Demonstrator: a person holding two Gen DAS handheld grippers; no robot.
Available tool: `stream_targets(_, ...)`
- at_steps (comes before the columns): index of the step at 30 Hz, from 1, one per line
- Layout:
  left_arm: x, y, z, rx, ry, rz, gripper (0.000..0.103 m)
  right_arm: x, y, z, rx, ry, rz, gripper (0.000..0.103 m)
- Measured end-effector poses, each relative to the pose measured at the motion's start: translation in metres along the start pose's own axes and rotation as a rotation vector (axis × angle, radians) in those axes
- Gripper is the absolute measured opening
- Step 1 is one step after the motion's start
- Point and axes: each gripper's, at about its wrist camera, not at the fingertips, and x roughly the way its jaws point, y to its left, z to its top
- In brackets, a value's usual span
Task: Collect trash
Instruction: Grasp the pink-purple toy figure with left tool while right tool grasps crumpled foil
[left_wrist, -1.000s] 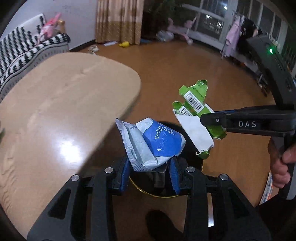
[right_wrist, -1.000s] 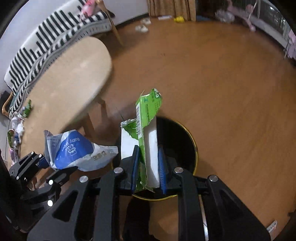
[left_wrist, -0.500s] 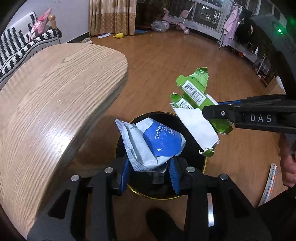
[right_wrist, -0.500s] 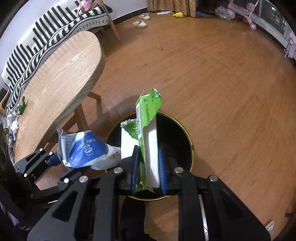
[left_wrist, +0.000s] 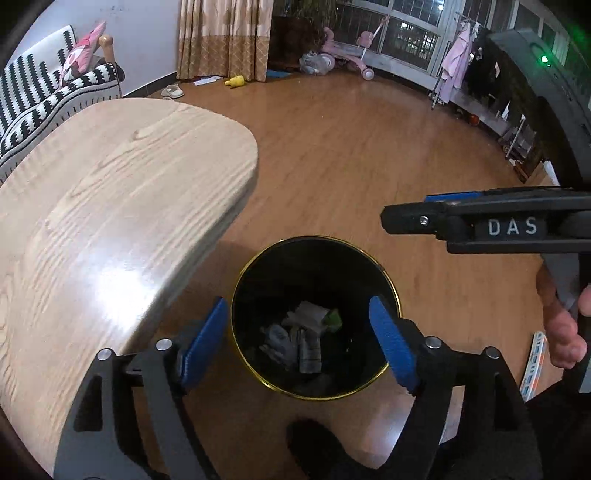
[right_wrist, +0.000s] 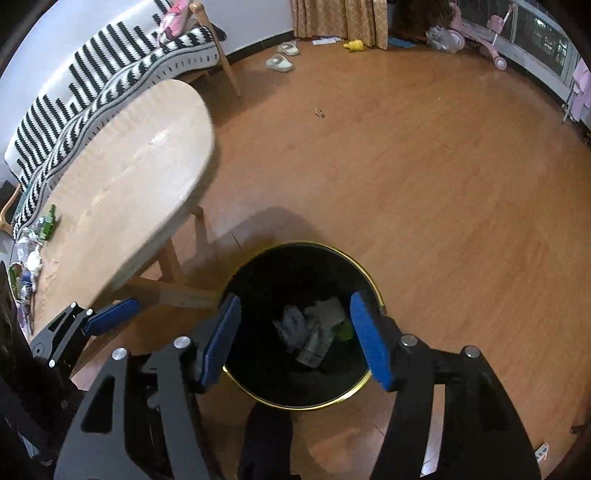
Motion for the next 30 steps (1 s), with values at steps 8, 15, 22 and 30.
stream_targets(8, -0.081, 0.058, -0.015, -0.098, -0.108, 0.074, 0.087, -0.024, 0.081, 0.019, -0.096, -0.089, 0.089, 0.063)
stream_targets(15, -0.171, 0.175, -0.075, -0.309, -0.175, 0.278, 0.088, -0.012, 0.218, 0.016, -0.276, -0.072, 0.211, 0.063)
stream_targets(22, -0.245, 0.277, -0.157, -0.445, -0.184, 0.524, 0.088, 0.007, 0.357, -0.004, -0.423, 0.002, 0.363, 0.063)
stream_targets(30, -0.261, 0.351, -0.21, -0.467, -0.127, 0.543, 0.09, 0.036, 0.468, -0.044, -0.57, 0.108, 0.429, 0.063)
